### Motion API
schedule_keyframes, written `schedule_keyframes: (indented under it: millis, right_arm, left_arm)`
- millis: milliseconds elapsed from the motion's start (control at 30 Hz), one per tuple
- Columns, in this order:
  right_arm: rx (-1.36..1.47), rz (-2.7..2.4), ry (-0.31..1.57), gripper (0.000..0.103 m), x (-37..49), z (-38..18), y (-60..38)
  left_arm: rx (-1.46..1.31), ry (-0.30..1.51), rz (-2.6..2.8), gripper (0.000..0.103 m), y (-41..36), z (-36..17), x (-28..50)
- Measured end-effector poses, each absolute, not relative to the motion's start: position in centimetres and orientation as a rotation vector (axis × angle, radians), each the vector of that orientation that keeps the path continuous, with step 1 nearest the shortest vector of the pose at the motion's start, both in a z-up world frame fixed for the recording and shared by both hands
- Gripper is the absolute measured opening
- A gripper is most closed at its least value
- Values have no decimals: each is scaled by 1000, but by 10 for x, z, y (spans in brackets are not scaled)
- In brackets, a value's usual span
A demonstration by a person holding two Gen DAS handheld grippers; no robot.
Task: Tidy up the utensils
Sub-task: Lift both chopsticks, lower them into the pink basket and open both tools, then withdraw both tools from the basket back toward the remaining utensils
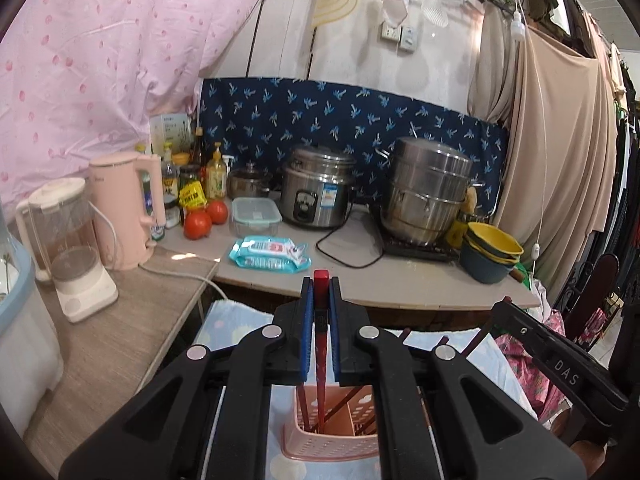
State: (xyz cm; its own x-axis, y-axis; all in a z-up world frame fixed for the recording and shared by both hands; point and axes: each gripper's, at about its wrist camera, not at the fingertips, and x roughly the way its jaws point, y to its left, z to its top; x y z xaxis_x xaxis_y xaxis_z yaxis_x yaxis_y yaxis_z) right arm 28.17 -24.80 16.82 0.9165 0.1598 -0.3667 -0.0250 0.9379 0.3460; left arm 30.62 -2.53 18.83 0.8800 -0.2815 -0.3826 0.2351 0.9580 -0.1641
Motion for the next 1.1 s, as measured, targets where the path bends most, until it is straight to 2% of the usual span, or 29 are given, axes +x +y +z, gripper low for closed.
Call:
schedule_keyframes:
  millis: [333, 367, 400, 467, 500, 733, 867, 1100]
  right_arm:
    - [332, 74, 465, 8, 279, 140, -246]
    - [336, 68, 456, 13, 276, 140, -248]
    - [336, 61, 450, 15, 273, 141, -249]
    - [336, 52, 431, 32, 267, 146, -251]
    - [335, 49, 422, 33, 263, 148, -252]
    - [336, 52, 398, 35, 231, 156, -257]
    - [331, 54, 416, 35, 210, 150, -255]
    - [302, 41, 446, 36, 173, 136, -251]
  left_arm:
    - [-120, 468, -250, 8, -24, 168, 305]
    - [-123, 471, -237, 11, -22, 167, 303]
    - [-127, 472, -231, 21, -21, 167, 302]
    - [-136, 464, -214, 35, -17, 169, 297]
    - [-141, 457, -211, 36, -15, 170, 293]
    - [-134, 461, -205, 36, -8, 171, 270]
    - [-102, 471, -197, 42, -9, 166, 253]
    - [-51, 512, -186, 43, -10, 153, 220]
